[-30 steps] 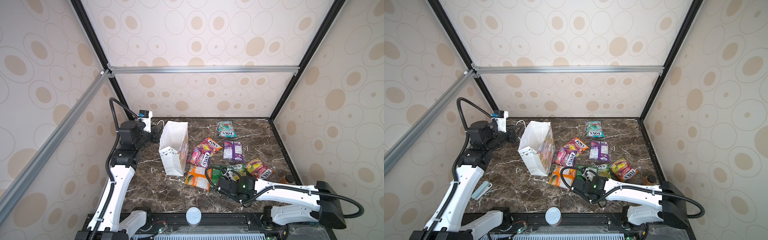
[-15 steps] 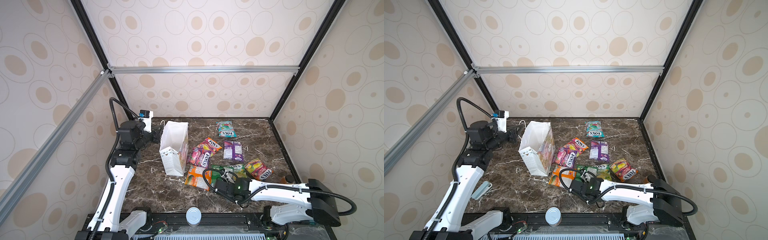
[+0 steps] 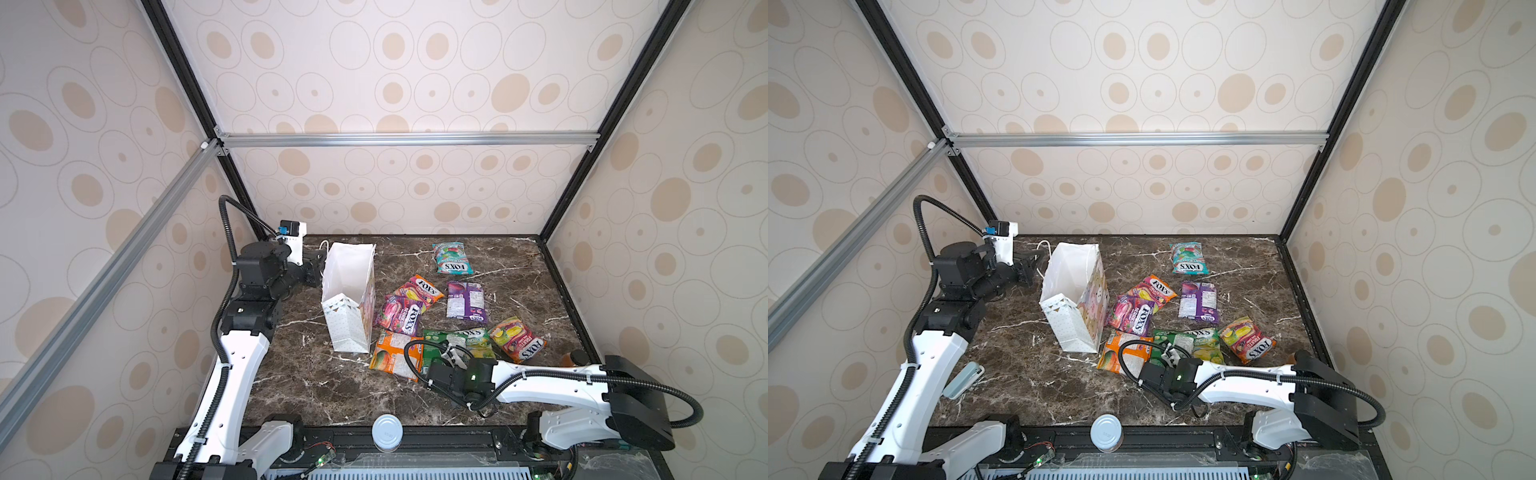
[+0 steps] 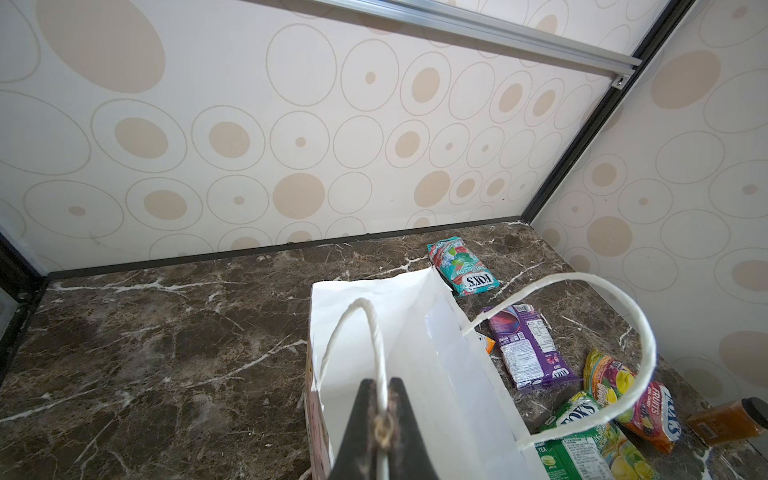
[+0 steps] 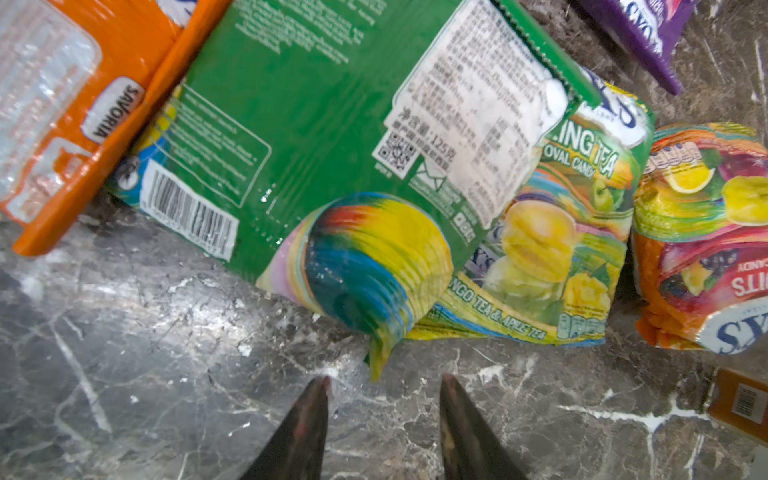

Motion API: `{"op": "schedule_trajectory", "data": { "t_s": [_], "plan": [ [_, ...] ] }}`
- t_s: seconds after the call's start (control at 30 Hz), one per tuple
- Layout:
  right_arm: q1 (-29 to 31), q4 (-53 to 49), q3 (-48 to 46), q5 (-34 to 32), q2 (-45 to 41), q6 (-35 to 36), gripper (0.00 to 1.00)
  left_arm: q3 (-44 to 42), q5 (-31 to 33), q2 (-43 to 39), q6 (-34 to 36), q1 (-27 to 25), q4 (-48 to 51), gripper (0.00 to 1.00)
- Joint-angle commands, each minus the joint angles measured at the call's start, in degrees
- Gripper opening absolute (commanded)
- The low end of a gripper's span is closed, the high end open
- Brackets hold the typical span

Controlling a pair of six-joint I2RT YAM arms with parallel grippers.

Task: Place the snacks into the paper bag
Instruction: 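Close the right gripper on the green packet's edge and lift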

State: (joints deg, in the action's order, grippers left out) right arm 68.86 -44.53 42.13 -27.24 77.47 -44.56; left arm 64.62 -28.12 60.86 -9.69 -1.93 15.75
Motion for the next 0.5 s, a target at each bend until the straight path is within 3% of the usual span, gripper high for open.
{"op": "schedule_trajectory", "data": {
  "t_s": [0.0,0.47],
  "plan": [
    [-0.39,0.62,-0.99,-1.48,0.79,-0.88,0.45,0.25,-0.8,-0.83,0.09,0.31,-1.5,0.07],
    [-1.89,3.18,-1.68,-2.77,1.61,-0.8,0.38,0.33,-0.86,-0.83,0.12,0.31,-1.33,0.08]
  ]
}}
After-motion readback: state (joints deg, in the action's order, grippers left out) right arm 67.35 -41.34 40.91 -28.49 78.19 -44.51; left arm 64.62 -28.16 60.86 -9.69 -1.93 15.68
